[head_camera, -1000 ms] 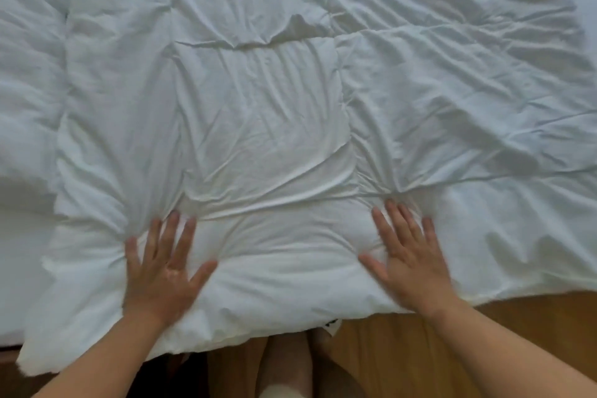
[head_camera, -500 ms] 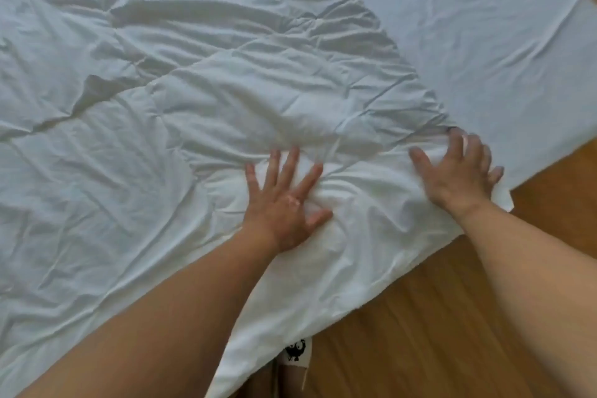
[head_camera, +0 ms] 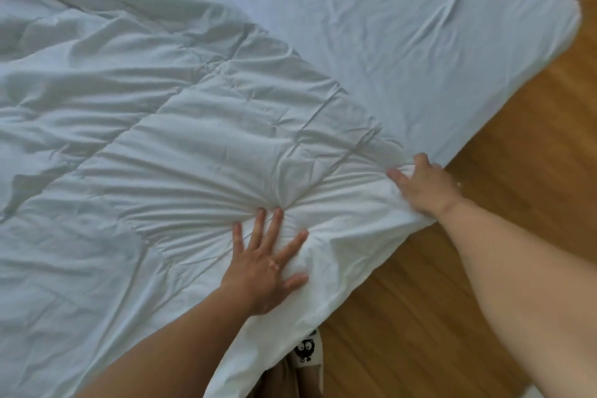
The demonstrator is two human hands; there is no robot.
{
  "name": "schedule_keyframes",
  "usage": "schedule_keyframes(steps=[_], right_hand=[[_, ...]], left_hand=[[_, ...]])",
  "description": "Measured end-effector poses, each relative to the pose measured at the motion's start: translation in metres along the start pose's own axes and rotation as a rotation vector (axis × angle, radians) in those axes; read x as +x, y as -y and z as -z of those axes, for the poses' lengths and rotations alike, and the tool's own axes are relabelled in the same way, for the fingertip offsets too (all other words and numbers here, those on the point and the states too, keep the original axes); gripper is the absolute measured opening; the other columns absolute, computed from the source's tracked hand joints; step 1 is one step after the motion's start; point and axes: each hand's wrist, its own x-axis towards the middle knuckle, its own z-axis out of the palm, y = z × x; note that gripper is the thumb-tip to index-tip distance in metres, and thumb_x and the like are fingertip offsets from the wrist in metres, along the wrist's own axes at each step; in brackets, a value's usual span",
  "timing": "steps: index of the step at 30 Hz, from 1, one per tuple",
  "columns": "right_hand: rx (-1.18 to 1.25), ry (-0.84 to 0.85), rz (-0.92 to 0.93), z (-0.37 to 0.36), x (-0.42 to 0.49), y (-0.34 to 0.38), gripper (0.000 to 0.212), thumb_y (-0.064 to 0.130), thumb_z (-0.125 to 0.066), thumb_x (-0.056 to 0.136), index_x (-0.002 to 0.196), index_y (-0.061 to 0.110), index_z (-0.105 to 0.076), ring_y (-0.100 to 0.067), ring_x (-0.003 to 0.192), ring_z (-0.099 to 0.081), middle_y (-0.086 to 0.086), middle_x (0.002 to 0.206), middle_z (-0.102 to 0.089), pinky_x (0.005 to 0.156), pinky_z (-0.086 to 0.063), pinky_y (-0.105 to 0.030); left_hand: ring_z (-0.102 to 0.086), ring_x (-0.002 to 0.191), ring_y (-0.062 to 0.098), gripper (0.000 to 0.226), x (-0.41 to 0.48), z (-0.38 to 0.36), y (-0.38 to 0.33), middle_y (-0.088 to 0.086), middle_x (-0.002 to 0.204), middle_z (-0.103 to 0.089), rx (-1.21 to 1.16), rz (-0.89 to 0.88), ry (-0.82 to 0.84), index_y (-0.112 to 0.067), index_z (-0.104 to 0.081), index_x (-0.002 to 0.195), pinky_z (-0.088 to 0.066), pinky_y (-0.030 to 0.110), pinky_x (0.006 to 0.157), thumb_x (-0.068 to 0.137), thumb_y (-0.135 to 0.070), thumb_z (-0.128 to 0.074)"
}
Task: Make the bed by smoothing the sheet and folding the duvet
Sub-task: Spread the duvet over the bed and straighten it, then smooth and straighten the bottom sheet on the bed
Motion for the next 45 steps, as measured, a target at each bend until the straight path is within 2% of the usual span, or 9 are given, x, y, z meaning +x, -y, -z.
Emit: schedule_keyframes(steps=[2, 6, 13, 18, 21, 27, 33, 39, 45], right_hand=[[-0.029, 0.035, 0.015, 0.022, -0.028, -0.01, 0.08, 0.075, -0.039, 0.088, 0.148, 0.023, -0.03, -0.038, 0.132, -0.044, -0.016, 0.144, -0.044, 0.103, -0.039, -0.051], [0.064, 0.154, 0.037, 0.067, -0.117, -0.057, 0.076, 0.069, -0.044, 0.093, 0.153, 0.024, -0.028, -0.034, 0.135, -0.046, -0.013, 0.151, -0.042, 0.106, -0.042, -0.046], [0.265, 0.308, -0.089, 0.132, -0.245, -0.185, 0.07, 0.063, -0.046, 0.095, 0.151, 0.02, -0.039, -0.024, 0.14, -0.043, -0.007, 0.154, -0.043, 0.111, -0.037, -0.038], [0.508, 0.312, -0.249, 0.18, -0.26, -0.29, 0.072, 0.063, -0.046, 0.095, 0.152, 0.02, -0.036, -0.024, 0.139, -0.044, -0.004, 0.155, -0.043, 0.11, -0.04, -0.039], [0.631, 0.325, -0.338, 0.212, -0.241, -0.345, 0.072, 0.064, -0.044, 0.096, 0.152, 0.019, -0.036, -0.024, 0.139, -0.045, -0.004, 0.154, -0.044, 0.11, -0.039, -0.039], [0.713, 0.38, -0.413, 0.284, -0.169, -0.427, 0.074, 0.065, -0.042, 0.097, 0.151, 0.014, -0.04, -0.025, 0.138, -0.044, -0.004, 0.151, -0.046, 0.112, -0.036, -0.037], [0.748, 0.284, -0.403, 0.368, -0.086, -0.483, 0.062, 0.061, -0.045, 0.098, 0.143, 0.017, -0.049, -0.023, 0.131, -0.051, -0.002, 0.142, -0.054, 0.105, -0.04, -0.034], [0.739, 0.188, -0.457, 0.442, 0.013, -0.55, 0.059, 0.06, -0.044, 0.099, 0.138, 0.017, -0.056, -0.02, 0.125, -0.055, -0.001, 0.136, -0.059, 0.1, -0.042, -0.032], [0.701, 0.138, -0.482, 0.543, 0.113, -0.609, 0.054, 0.062, -0.046, 0.097, 0.128, 0.021, -0.062, -0.019, 0.119, -0.058, 0.001, 0.129, -0.063, 0.099, -0.043, -0.034]], left_hand=[[0.036, 0.145, 0.027, 0.076, -0.005, 0.02, -0.001, -0.001, 0.159, 0.037, -0.055, 0.022, 0.074, -0.052, 0.013, 0.151, 0.01, 0.062, 0.118, 0.087, -0.081, -0.014], [-0.005, 0.154, 0.02, 0.076, -0.039, 0.072, -0.007, -0.002, 0.167, -0.007, -0.337, 0.149, 0.204, -0.034, -0.014, 0.158, -0.012, 0.045, 0.124, 0.094, -0.071, -0.029], [-0.047, 0.135, 0.029, 0.065, -0.111, 0.153, -0.039, 0.01, 0.147, -0.052, -0.514, 0.407, 0.261, -0.015, -0.053, 0.14, -0.034, 0.04, 0.11, 0.099, -0.061, -0.032], [-0.048, 0.133, 0.031, 0.056, -0.125, 0.212, -0.117, 0.015, 0.144, -0.052, -0.566, 0.495, 0.197, -0.007, -0.057, 0.135, -0.033, 0.038, 0.109, 0.104, -0.048, -0.036], [-0.059, 0.112, 0.03, 0.045, -0.102, 0.241, -0.179, 0.015, 0.123, -0.065, -0.634, 0.508, 0.144, -0.01, -0.066, 0.111, -0.042, 0.043, 0.104, 0.104, -0.044, -0.037], [-0.062, 0.092, 0.026, 0.043, -0.014, 0.325, -0.328, 0.0, 0.086, -0.064, -0.743, 0.409, 0.061, -0.015, -0.064, 0.087, -0.045, 0.041, 0.09, 0.1, -0.051, -0.043], [-0.061, 0.107, 0.025, 0.044, 0.105, 0.404, -0.425, 0.004, 0.114, -0.064, -0.829, 0.342, 0.104, -0.022, -0.063, 0.113, -0.047, 0.04, 0.086, 0.099, -0.058, -0.042], [-0.06, 0.103, 0.025, 0.045, 0.242, 0.462, -0.487, 0.006, 0.111, -0.064, -0.805, 0.419, 0.216, -0.018, -0.059, 0.108, -0.049, 0.042, 0.095, 0.099, -0.058, -0.041], [-0.065, 0.099, 0.027, 0.05, 0.36, 0.563, -0.538, 0.005, 0.101, -0.068, -0.69, 0.333, 0.226, -0.014, -0.065, 0.101, -0.041, 0.032, 0.068, 0.098, -0.058, -0.041]])
